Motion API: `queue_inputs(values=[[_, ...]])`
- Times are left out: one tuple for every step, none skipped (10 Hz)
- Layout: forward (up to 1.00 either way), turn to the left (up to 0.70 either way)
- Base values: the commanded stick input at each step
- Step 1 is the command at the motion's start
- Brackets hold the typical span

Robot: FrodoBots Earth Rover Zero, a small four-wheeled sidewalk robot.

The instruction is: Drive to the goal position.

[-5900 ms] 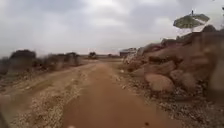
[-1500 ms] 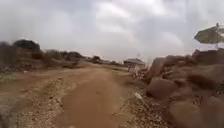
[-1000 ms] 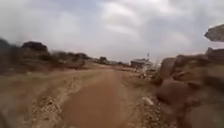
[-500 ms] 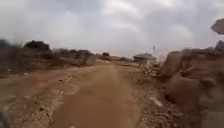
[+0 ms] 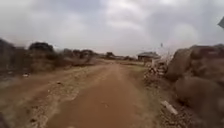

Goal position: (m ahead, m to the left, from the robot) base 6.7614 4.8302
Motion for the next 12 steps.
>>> queue_inputs(values=[[0.5,0.0],[0.5,0.0],[0.5,0.0],[0.5,0.0],[0.5,0.0],[0.5,0.0],[0.5,0.0],[0.5,0.0],[0.5,0.0],[0.5,0.0],[0.5,0.0],[0.5,0.0]])
